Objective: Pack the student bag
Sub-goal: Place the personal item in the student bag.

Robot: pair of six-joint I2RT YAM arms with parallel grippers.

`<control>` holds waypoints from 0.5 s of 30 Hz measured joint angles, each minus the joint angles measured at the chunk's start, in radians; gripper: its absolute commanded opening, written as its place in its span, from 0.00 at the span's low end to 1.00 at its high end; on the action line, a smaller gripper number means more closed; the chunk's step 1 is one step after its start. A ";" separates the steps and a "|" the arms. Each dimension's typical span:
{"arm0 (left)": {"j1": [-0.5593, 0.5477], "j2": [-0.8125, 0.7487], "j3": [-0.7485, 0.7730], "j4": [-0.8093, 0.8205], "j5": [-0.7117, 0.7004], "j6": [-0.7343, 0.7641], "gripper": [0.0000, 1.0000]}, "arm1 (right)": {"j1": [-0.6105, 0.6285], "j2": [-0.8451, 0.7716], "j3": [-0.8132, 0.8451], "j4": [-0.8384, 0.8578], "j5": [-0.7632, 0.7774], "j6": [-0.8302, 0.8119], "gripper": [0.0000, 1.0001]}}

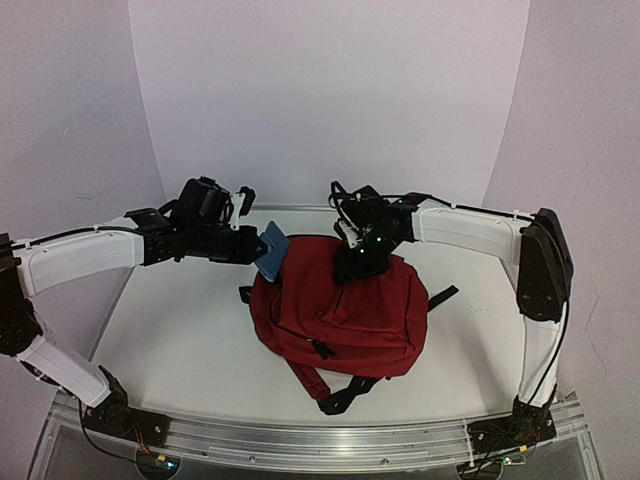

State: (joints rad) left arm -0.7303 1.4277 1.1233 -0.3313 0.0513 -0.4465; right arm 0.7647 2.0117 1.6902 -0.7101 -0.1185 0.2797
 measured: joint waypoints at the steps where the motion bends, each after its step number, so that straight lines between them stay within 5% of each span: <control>1: 0.000 0.000 0.000 0.000 0.000 0.000 0.00 | 0.000 -0.002 -0.004 0.003 0.001 0.002 0.61; 15: 0.000 0.000 0.000 0.001 0.006 0.000 0.00 | 0.000 -0.191 -0.135 0.011 0.010 -0.007 0.56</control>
State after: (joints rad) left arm -0.7303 1.4277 1.1233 -0.3305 0.0569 -0.4465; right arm 0.7647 1.8207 1.5555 -0.6991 -0.1084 0.2727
